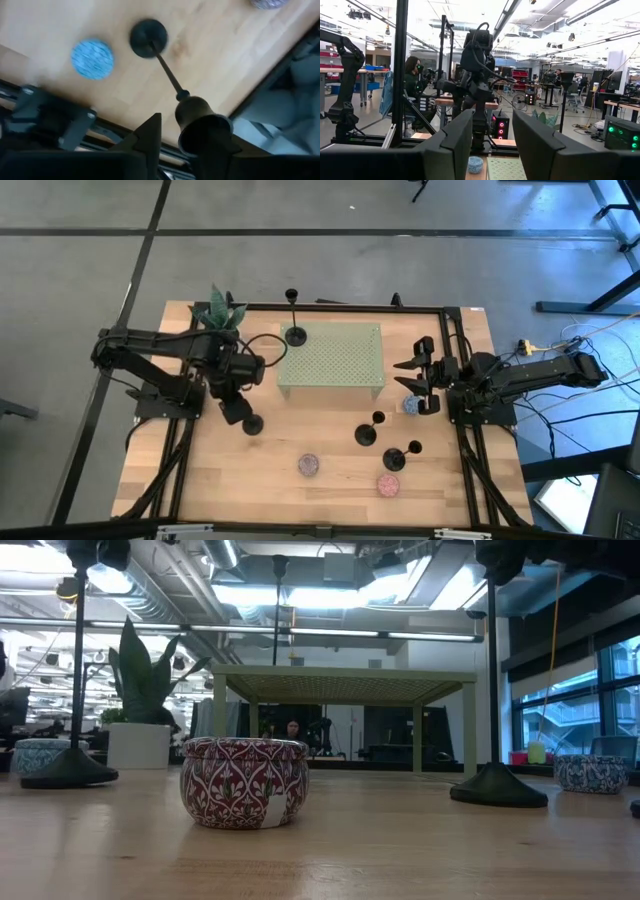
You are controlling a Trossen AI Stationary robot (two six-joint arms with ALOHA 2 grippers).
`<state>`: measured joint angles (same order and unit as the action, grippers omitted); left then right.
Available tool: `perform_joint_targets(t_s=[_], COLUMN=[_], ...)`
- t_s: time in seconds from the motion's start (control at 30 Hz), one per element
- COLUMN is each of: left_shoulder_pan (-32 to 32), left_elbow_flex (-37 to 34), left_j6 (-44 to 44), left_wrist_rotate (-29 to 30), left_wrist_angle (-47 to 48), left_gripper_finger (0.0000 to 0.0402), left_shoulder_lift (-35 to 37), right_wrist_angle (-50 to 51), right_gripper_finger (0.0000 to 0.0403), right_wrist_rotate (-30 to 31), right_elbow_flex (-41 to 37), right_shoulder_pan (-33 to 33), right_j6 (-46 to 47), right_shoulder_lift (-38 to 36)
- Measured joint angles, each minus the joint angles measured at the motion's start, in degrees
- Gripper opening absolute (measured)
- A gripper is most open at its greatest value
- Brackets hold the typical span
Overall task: Pick & Place candle stick holders
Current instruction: Align the black candle holder with the black candle holder on the shelf
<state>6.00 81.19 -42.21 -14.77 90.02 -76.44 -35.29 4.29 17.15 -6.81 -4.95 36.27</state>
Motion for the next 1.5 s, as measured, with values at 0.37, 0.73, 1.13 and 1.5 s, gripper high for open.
perform_joint_targets(t_s=[0.37, 0.73, 1.13, 1.5], left_shoulder_pan=[-2.4, 2.0, 36.5, 49.5], left_elbow_flex=[1.4, 13.3, 7.9, -11.6], left_j6=[0.9, 1.0, -19.0, -40.1], left_wrist_rotate=[-3.5, 9.1, 48.0, 54.2], left_wrist_angle=[0.0, -0.1, 0.0, -3.1], left_gripper_finger=[0.0125, 0.0125, 0.0125, 0.0125], left_shoulder_lift=[0.6, 3.4, 8.2, 4.7], right_wrist_angle=[0.0, 0.3, 2.2, 4.5], right_gripper_finger=[0.0145, 0.0145, 0.0145, 0.0145], right_wrist_rotate=[0.0, 0.0, 0.2, 0.2], right_elbow_flex=[0.0, 0.0, 0.0, 0.0], right_shoulder_pan=[0.0, 0.0, 0.0, 0.0], right_j6=[0.0, -0.2, 0.0, 0.3], right_shoulder_lift=[0.0, 0.0, 0.0, 0.0])
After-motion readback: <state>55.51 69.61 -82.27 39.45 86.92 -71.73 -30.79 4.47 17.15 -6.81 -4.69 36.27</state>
